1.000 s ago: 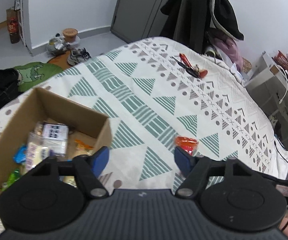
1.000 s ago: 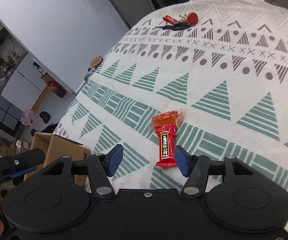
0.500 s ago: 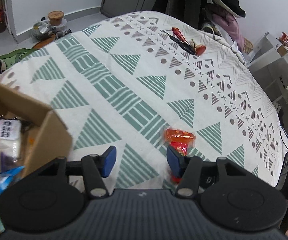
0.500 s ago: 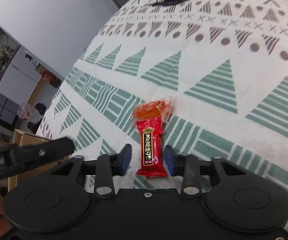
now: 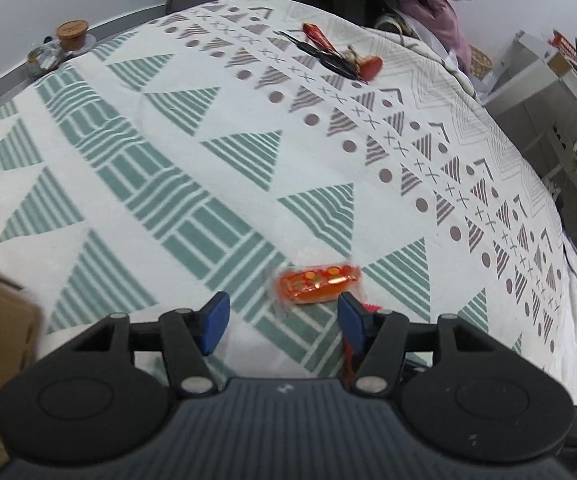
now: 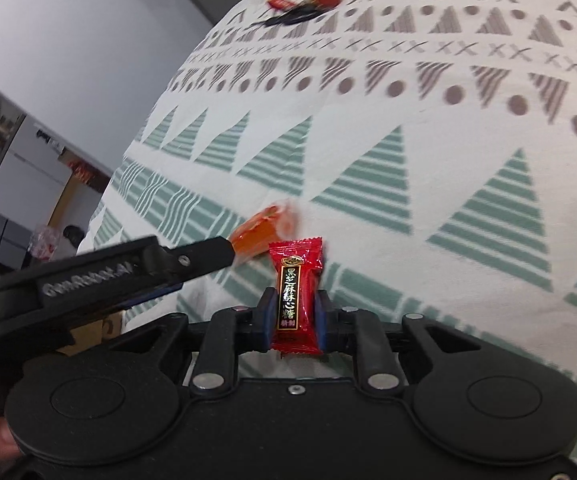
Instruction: Organize snacks
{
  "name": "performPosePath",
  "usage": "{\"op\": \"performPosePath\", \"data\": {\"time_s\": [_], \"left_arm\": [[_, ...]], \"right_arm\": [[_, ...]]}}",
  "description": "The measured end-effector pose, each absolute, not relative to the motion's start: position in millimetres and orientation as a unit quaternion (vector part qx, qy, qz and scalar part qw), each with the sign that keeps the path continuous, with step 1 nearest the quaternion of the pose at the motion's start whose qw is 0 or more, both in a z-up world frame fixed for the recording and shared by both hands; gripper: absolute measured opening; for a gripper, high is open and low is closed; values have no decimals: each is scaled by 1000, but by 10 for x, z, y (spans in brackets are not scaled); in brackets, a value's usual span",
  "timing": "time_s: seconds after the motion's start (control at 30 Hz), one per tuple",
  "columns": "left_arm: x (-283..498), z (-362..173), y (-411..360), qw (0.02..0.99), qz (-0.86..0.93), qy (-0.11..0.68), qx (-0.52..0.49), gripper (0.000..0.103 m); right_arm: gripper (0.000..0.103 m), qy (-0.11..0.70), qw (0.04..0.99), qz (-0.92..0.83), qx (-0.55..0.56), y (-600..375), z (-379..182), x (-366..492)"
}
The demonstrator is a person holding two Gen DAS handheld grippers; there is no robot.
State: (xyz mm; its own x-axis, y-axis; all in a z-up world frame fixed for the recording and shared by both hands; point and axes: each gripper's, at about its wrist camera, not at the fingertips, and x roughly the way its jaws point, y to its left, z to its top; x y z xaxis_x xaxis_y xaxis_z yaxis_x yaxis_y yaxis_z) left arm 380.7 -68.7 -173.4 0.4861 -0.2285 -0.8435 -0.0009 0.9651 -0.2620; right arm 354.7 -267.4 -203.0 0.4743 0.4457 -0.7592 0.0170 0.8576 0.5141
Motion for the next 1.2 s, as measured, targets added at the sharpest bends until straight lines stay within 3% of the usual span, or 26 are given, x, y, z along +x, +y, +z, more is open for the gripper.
{"op": "performPosePath", "data": {"time_s": [0.67, 0.77, 0.9, 1.07, 1.2], "left_arm": [[4205, -1913, -1166, 867, -67, 493, -8, 60], [4219, -1939, -1162, 862, -67, 502, -24, 51], [4158, -1949, -1130, 860, -62, 506, -33, 22], [4055, -1884, -1019, 858, -56, 507, -52, 20], [3922, -1787, -906, 859, -49, 505, -68, 19]], "right_arm": [[20, 473, 828, 80, 290, -3124, -2116, 3613], [21, 472, 829, 81, 289, -3124, -2125, 3635], [24, 471, 833, 86, 276, -3102, -2125, 3637], [42, 468, 842, 102, 247, -2980, -2092, 3665], [41, 467, 853, 103, 209, -2896, -2066, 3658]]}}
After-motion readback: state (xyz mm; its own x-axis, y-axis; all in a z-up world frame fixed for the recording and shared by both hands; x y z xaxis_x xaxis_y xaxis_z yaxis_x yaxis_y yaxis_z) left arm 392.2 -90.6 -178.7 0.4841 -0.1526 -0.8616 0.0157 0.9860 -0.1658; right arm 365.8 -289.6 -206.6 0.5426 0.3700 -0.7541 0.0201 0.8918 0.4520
